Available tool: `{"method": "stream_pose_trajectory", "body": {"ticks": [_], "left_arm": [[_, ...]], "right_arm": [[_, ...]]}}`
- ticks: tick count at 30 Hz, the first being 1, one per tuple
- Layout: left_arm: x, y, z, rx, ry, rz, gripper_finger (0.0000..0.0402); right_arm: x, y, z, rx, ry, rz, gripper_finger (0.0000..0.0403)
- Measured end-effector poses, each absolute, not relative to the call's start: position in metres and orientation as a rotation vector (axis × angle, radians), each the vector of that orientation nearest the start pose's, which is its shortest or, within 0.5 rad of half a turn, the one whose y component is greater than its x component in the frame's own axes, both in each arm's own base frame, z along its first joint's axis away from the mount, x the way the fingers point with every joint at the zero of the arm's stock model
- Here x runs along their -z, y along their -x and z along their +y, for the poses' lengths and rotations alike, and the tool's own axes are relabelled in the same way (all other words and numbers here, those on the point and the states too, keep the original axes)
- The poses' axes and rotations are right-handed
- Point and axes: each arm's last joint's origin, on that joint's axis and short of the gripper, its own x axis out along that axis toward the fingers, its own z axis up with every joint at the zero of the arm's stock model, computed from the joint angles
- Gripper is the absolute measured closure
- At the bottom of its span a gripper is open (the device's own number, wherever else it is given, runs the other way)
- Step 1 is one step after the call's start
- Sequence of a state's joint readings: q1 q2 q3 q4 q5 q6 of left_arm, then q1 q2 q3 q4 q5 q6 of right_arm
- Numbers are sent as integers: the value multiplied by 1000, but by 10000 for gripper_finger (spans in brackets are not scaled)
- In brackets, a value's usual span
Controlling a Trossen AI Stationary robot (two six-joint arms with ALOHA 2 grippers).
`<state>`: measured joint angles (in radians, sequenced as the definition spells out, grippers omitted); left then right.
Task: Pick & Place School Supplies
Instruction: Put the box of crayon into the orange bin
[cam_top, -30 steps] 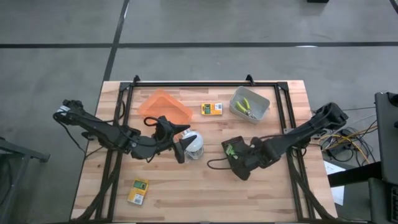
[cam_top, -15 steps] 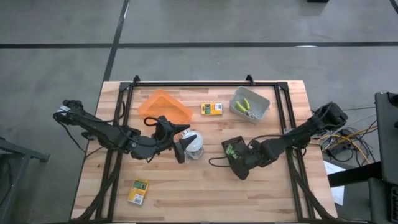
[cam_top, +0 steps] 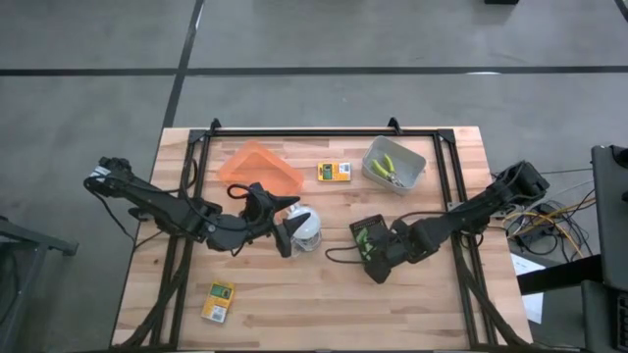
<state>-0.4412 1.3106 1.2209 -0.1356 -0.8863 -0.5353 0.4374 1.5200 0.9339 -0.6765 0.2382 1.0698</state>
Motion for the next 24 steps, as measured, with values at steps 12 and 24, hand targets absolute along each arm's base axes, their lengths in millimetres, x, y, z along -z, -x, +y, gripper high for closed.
{"method": "stream_pose_trajectory", "body": {"ticks": [12, 24], "left_arm": [[-358, -260, -110, -115, 422, 393, 151], [-323, -232, -97, -425, 631, 768, 151]], "right_arm": [[-215, -263, 116, 333, -446, 1081, 266], [-260, -278, 121, 262, -422, 1007, 251]]}}
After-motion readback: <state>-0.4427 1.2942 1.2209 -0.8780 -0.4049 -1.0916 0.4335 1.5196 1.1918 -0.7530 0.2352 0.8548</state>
